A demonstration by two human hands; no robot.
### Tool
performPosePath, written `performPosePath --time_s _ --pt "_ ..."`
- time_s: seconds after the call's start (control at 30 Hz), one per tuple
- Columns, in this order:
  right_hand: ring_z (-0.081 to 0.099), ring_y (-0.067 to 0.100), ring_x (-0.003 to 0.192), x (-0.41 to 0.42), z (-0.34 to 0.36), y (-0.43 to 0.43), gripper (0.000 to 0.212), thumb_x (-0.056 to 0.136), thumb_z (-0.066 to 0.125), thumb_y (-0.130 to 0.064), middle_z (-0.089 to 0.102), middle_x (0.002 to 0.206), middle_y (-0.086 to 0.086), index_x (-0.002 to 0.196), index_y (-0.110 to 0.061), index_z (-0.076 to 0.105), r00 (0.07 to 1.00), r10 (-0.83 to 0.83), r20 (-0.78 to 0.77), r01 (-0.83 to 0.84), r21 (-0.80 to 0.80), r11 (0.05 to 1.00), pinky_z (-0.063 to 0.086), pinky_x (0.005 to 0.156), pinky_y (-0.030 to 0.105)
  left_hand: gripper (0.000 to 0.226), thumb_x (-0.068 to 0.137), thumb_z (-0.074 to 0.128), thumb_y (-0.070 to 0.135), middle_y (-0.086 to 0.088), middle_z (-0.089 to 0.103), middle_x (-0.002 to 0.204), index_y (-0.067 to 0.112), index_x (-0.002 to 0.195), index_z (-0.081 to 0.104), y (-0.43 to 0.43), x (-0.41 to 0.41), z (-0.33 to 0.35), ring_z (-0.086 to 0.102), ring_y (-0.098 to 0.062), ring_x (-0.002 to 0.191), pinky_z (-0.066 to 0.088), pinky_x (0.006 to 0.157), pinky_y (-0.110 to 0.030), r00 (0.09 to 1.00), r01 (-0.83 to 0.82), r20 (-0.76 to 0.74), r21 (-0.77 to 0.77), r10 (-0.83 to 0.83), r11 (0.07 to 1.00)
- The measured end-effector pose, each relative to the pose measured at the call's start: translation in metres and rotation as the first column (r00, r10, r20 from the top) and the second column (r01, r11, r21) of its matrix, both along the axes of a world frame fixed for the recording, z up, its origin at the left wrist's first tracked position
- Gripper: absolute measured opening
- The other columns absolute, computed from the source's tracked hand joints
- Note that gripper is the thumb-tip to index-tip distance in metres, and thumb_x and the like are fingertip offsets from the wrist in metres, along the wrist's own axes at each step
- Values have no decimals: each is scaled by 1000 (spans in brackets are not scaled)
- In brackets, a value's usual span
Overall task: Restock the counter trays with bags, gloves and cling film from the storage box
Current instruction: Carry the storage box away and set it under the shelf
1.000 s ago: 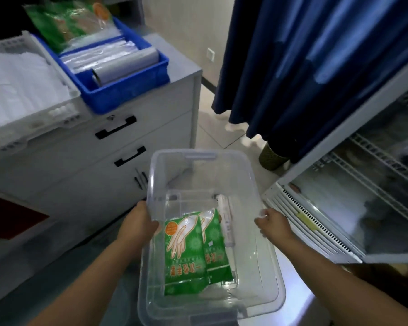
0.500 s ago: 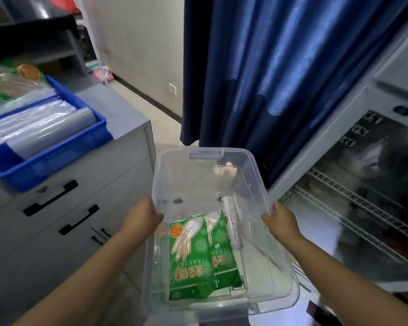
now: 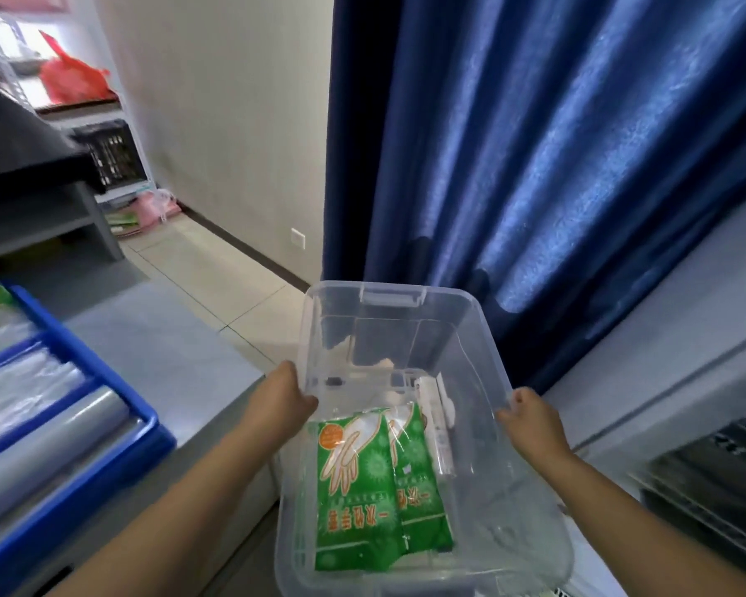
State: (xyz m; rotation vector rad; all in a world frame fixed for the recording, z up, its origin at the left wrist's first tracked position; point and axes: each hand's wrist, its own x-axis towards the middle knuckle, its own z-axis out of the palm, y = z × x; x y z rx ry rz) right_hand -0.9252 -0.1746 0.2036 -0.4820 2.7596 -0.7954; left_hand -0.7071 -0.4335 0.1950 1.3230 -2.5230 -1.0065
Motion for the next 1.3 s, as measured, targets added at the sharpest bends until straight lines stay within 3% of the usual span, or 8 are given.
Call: performPosePath --time_s 0.2,0.33,0.53,0.63,0.8,0.93,1.17,1.3 --pt "51 20 63 -82 1 -87 10 79 61 -14 57 71 4 76 -8 55 999 50 9 -50 -33 998 36 51 27 30 78 66 23 2 49 72 19 89 38 -74 -67 1 49 -12 64 35 47 -26 998 -61 -7 -11 61 998" --pt "50 13 58 -142 -7 -154 19 80 60 -12 56 67 1 66 -18 47 988 149 34 -147 -64 987 34 49 25 28 77 67 22 1 51 73 18 90 42 -119 -108 -8 50 -14 63 34 47 -26 987 -157 18 -21 157 987" --pt "46 21 60 -225 -5 -261 23 81 61 -11 51 67 4 67 -16 43 937 341 72 -337 -60 940 33 51 25 25 74 66 15 -16 62 85 7 88 47 -179 -156 -13 58 -33 78 48 68 -39 934 -357 38 8 357 934" --pt "51 25 69 -253 -4 -319 11 82 62 -11 54 73 6 80 -9 52 894 443 65 -442 -37 896 36 58 30 24 72 68 12 -24 63 86 5 83 48 -204 -166 -14 60 -38 80 50 69 -41 888 -460 13 54 460 886" --pt "50 25 67 -270 -10 -416 11 79 62 -7 56 74 12 85 1 56 834 542 102 -536 -84 840 39 61 31 25 74 68 14 -20 64 97 5 95 56 -246 -165 -14 60 -35 89 32 61 -28 802 -597 41 9 596 802" --pt "47 23 63 -269 -18 -497 9 78 60 -8 53 70 7 83 -1 56 782 618 83 -613 -76 786 34 55 29 29 73 66 17 -20 65 100 8 98 55 -302 -156 -23 61 -37 92 40 66 -31 748 -658 97 -13 656 752" --pt "51 17 59 -265 -18 -636 11 80 61 -11 56 69 4 73 -11 52 740 654 157 -656 -49 754 37 47 23 27 73 67 19 -17 62 92 9 88 47 -420 -148 -27 53 -30 75 34 60 -31 684 -727 101 19 723 686" --pt "49 9 58 -267 -8 -707 20 82 59 -12 54 70 -2 68 -22 47 730 670 134 -672 -34 740 33 45 21 27 73 65 21 -10 59 86 9 92 49 -486 -150 -20 52 -27 74 33 56 -31 654 -757 69 43 754 652"
